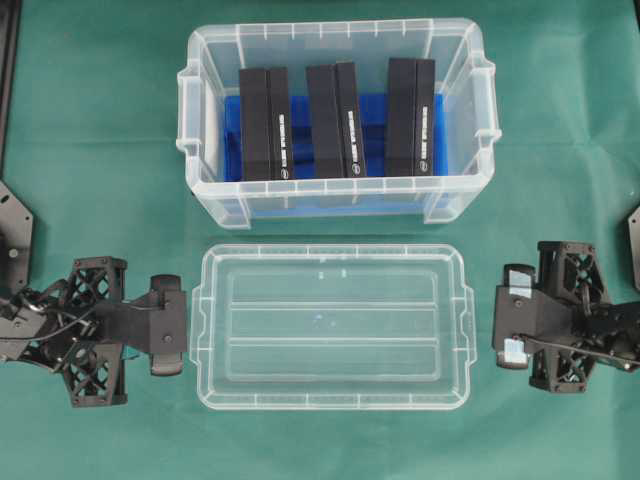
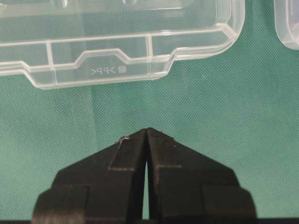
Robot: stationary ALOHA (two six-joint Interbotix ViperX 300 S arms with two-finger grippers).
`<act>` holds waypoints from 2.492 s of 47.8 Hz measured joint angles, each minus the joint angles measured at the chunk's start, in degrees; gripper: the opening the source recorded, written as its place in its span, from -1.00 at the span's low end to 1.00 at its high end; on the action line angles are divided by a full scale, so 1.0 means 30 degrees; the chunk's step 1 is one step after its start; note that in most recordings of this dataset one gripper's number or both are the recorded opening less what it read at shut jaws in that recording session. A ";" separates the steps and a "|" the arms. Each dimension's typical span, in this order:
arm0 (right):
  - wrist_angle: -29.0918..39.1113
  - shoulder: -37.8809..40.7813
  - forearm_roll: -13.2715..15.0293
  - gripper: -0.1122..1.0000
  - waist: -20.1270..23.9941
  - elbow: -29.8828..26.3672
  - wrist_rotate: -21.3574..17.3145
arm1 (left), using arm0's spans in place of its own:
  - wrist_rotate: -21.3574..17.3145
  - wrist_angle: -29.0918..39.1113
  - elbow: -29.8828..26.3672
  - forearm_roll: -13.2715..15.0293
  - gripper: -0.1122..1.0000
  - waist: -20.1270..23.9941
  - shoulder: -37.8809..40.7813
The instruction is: Clamp the lid of the box with both arms, then lift and open it.
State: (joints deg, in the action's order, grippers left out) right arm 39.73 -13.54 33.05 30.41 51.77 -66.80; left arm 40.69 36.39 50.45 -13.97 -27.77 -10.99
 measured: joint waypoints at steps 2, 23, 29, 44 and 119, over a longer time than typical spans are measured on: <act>0.0000 0.0000 0.0000 -0.81 0.0000 0.0029 0.0000 | 0.0029 0.0029 -0.0029 0.0000 -0.77 0.0000 0.0000; 0.1230 -0.0527 -0.0234 -0.81 0.0732 -0.2402 0.0000 | -0.0205 0.1934 -0.2578 0.0000 -0.77 -0.1025 -0.0029; 0.1787 -0.0615 -0.0293 -0.81 0.1025 -0.3164 -0.0029 | -0.0264 0.2695 -0.3604 -0.0059 -0.77 -0.1289 -0.0029; 0.1963 -0.0586 -0.0146 -0.81 0.1055 -0.3516 0.0000 | -0.0264 0.3047 -0.4102 -0.0469 -0.77 -0.1318 -0.0029; -0.2402 -0.9902 1.1895 -0.81 -1.1953 -0.1787 0.0088 | -0.6270 -0.6328 -0.2314 -0.4658 -0.77 1.1836 -1.0518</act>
State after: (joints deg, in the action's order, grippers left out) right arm 32.52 -43.24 68.73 -5.45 46.41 -66.53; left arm 21.88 17.40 43.51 -27.95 7.73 -42.54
